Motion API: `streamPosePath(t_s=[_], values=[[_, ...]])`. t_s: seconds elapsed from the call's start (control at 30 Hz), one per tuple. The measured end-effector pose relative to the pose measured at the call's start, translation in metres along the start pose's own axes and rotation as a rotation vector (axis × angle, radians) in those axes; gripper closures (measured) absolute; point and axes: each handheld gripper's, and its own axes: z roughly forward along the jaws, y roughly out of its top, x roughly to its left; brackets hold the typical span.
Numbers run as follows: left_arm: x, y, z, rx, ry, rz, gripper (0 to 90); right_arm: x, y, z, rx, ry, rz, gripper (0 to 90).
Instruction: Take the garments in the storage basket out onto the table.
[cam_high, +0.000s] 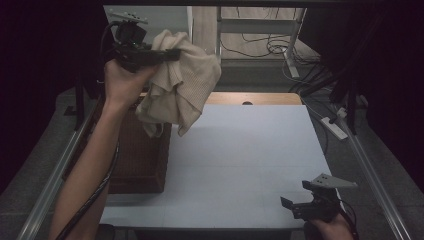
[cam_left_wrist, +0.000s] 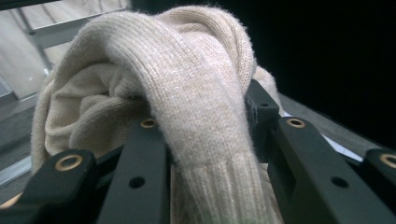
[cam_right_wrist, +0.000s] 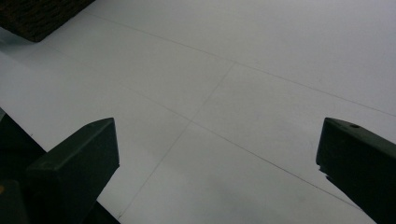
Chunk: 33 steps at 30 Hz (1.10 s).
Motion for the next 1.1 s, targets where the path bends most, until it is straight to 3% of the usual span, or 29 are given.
streamPosePath(t_s=[0.33, 0.8, 0.97, 1.1], values=[[-0.019, 0.01, 0.024, 0.019, -0.04, 0.031, 67.8, 0.0, 0.0, -0.001, -0.007, 0.004, 0.001, 0.0], [-0.038, 0.014, 0.055, 0.02, -0.145, 0.05, 67.8, -0.001, -0.001, -0.002, -0.02, 0.012, 0.005, 0.0], [-0.043, 0.008, 0.076, 0.065, -0.141, 0.065, 67.7, -0.002, -0.001, -0.003, -0.029, 0.013, 0.006, 0.0], [-0.049, 0.001, 0.094, 0.119, -0.103, 0.093, 67.6, -0.002, -0.001, -0.003, -0.029, 0.016, 0.01, 0.0]])
